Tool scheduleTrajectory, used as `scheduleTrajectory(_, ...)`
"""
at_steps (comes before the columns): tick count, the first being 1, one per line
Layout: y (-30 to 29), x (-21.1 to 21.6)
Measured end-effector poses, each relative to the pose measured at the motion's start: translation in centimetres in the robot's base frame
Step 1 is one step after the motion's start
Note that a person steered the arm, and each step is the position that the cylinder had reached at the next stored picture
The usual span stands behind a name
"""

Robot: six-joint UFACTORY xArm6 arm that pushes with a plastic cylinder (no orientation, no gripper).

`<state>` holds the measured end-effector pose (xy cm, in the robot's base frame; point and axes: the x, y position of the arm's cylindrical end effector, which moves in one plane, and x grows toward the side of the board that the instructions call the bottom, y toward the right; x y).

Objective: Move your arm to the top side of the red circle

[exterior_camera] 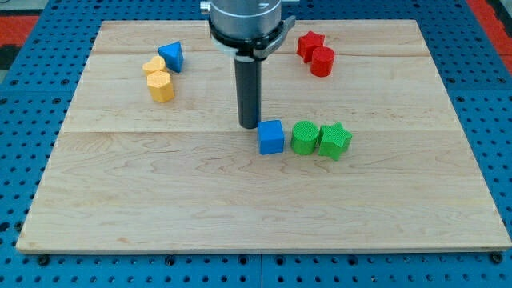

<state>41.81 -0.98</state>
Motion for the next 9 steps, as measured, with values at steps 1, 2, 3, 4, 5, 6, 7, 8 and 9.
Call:
scheduleTrajectory(1,-0.3,-4.5)
scheduleTrajectory(2,-0.5,-5.4)
scheduleTrajectory(3,-1.0,-7.7)
scheduleTrajectory(4,-1.1,-9.3)
scheduleTrajectory(5,-1.1,-9.9)
scheduleTrajectory(6,0.0,-9.9)
scheduleTrajectory(7,1.0,-9.9)
scheduleTrajectory(8,0.9,-9.5)
scheduleTrajectory(9,0.9,-9.5)
